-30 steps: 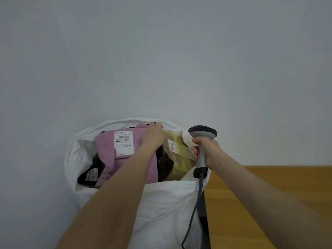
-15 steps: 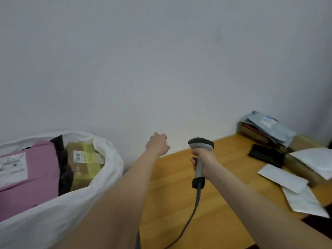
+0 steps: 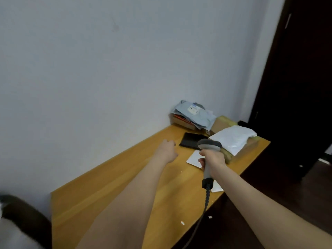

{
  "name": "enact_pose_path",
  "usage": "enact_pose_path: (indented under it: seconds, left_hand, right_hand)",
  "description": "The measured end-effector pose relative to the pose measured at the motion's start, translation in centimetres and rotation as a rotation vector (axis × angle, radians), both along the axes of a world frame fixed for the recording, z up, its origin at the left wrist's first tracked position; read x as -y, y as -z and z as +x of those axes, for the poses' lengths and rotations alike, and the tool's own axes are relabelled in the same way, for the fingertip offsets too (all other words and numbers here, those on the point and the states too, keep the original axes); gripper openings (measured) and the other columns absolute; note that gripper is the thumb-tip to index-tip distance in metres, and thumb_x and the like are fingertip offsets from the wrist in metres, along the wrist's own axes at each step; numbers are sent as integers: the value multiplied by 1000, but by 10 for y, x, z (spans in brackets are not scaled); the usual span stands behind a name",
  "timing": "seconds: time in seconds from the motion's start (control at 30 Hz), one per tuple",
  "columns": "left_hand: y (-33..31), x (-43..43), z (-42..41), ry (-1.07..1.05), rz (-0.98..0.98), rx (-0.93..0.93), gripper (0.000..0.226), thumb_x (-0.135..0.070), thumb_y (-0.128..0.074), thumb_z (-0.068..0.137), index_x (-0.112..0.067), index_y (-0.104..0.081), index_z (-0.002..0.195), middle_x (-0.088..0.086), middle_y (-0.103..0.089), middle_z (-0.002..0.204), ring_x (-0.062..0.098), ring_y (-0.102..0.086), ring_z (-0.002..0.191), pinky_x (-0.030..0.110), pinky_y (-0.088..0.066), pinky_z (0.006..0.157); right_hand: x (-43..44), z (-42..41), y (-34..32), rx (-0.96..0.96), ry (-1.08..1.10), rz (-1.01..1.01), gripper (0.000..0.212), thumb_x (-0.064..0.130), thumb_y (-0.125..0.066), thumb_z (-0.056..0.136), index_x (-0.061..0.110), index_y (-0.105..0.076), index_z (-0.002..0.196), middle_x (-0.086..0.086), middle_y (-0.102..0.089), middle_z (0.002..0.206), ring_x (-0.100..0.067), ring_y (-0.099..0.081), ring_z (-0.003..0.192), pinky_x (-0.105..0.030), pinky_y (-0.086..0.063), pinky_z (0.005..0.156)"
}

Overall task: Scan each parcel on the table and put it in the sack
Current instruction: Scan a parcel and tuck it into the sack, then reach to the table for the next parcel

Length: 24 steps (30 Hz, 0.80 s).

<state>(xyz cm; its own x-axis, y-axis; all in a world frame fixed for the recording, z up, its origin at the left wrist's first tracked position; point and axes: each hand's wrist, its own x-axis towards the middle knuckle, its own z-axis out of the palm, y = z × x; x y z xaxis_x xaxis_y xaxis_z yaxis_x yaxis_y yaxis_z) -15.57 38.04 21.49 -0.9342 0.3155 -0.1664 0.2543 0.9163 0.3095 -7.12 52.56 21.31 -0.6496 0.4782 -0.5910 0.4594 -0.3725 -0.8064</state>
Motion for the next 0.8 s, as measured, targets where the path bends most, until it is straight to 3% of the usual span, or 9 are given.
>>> enact_pose_path:
  seconds: [0.2, 0.33, 0.47, 0.53, 0.63, 0.8]
  left_hand:
    - [26, -83, -48, 109, 2, 48, 50, -27, -60, 92, -15, -44, 138, 12, -42, 133, 28, -50, 117, 34, -41, 95]
    - [51, -134, -95, 173, -11, 92, 52, -31, -58, 93, -14, -42, 139, 12, -41, 136, 29, -47, 120, 39, -43, 99]
    - [77, -186, -132, 188, -1, 152, 51, -32, -59, 93, -14, -43, 137, 11, -40, 136, 29, -47, 118, 42, -46, 97]
    - [91, -213, -140, 206, -8, 183, 51, -34, -59, 92, -14, -43, 136, 11, -40, 134, 29, -47, 118, 42, -47, 94]
    - [114, -250, -145, 249, -12, 210, 63, -39, -63, 87, -16, -37, 140, 10, -38, 139, 29, -42, 125, 43, -45, 95]
    - [146, -308, -146, 294, -33, 187, 84, -51, -67, 82, -19, -25, 147, 7, -28, 150, 26, -29, 137, 43, -37, 104]
  right_hand:
    - [-76, -39, 24, 20, 95, 2, 11, 9, -64, 86, 4, -57, 92, -13, -62, 65, -17, -53, 51, -27, -45, 51]
    - [-124, -74, 44, 43, 147, 20, 10, 8, -65, 85, 5, -56, 82, -12, -58, 62, -18, -51, 52, -30, -45, 54]
    - [-174, -100, 62, 50, 242, 15, 10, 8, -68, 84, 3, -59, 85, -11, -58, 61, -17, -50, 45, -22, -43, 44]
    - [-200, -106, 75, 62, 280, 44, 10, 7, -69, 84, 0, -61, 82, -11, -61, 60, -17, -52, 45, -25, -44, 46]
    - [-236, -114, 94, 86, 319, 42, 16, 7, -70, 84, 1, -61, 72, -13, -63, 64, -20, -55, 51, -30, -46, 54]
    - [-297, -138, 115, 136, 323, 157, 14, 10, -72, 81, 4, -59, 79, -12, -57, 65, -24, -52, 56, -38, -49, 62]
